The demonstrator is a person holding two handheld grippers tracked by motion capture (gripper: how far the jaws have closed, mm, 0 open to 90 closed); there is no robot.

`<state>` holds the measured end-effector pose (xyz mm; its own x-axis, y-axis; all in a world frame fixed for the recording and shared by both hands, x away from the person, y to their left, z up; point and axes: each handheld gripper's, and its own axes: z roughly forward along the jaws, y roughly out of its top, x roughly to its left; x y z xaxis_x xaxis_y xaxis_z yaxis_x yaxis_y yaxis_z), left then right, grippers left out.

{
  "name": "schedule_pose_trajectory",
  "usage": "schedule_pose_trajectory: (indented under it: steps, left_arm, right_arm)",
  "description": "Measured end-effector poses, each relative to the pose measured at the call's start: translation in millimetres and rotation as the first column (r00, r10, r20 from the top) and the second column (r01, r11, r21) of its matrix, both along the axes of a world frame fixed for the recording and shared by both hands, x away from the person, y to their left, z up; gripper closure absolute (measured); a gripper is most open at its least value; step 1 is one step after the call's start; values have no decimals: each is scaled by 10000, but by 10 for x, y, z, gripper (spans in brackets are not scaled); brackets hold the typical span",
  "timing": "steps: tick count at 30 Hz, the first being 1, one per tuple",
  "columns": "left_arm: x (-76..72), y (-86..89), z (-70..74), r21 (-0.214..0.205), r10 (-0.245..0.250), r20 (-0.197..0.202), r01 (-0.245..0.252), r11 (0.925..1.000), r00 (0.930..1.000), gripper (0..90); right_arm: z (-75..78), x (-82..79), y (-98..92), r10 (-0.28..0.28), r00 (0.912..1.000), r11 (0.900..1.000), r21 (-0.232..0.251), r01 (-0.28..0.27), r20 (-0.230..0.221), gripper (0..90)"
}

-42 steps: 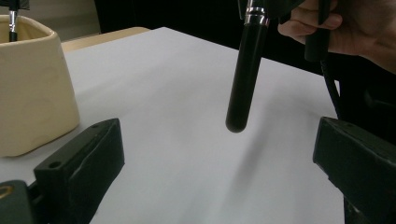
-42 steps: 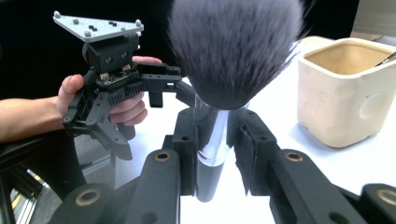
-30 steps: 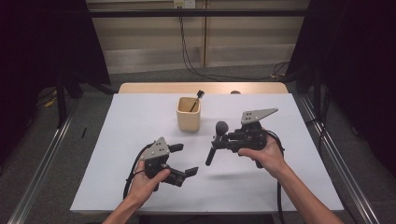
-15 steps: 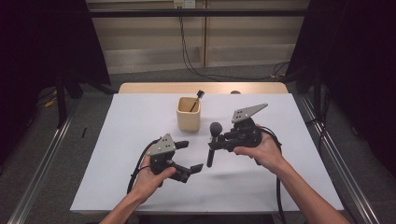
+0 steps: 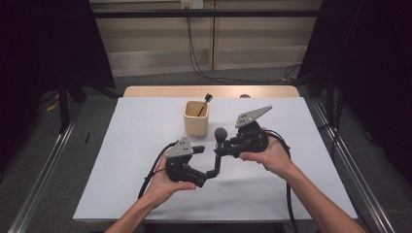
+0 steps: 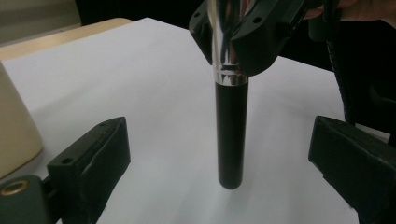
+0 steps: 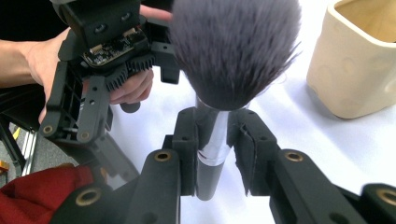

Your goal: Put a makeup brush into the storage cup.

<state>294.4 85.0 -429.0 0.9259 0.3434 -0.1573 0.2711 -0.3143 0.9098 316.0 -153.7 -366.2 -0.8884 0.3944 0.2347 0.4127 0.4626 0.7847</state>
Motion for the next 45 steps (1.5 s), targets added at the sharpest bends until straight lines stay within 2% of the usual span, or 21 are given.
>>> schedule_pose_trajectory:
  steps: [3,6,9,15,16,18,22,27,38,42,44,45]
  left_arm:
    - [3,-42,-6,200,-45,-157,48,9998,9999,91]
    - [-5,-78,-20,423,37,-87,-33,9991,10000,141]
    - [-9,-98,-29,428,56,41,-58,9991,10000,209]
    - [-9,-80,-9,-32,88,17,-88,10000,10000,345]
    - [-6,-77,-9,20,113,25,-113,9999,9999,345]
    - [-3,-66,-13,-91,113,192,-112,9999,9998,408]
    - [2,-70,-18,-185,36,77,-35,9998,10000,442]
    - [7,-64,-39,-362,-23,-88,20,9993,10000,578]
    - [19,-38,-46,-525,6,-240,-18,9986,9997,699]
    - [21,-30,-46,-529,-38,-219,26,9986,9998,733]
    - [12,-32,-40,-476,42,-51,-45,9989,10000,743]
    - [19,-32,-41,-524,-33,-129,26,9986,9999,744]
  right_arm:
    - [-6,2,15,22,10000,10000,25,-22,-7,716]
    - [-9,2,33,52,10000,10000,35,-52,-17,716]
    - [-13,3,49,88,10000,10000,44,-88,21,716]
    - [-16,0,59,101,9999,9999,109,-101,18,716]
    - [-20,4,58,110,9999,9999,117,-111,22,716]
    - [-25,8,65,102,9999,9999,96,-102,1,716]
    - [-23,7,70,112,9999,9999,104,-113,60,716]
    - [-29,1,81,144,9998,9998,98,-145,107,716]
    - [-57,-7,93,197,9998,9997,149,-198,52,716]
    - [-61,-10,100,199,9998,9997,145,-201,85,716]
    - [-65,-9,99,191,9998,9996,186,-193,84,716]
    - [-65,-8,97,188,9998,9996,212,-190,91,716]
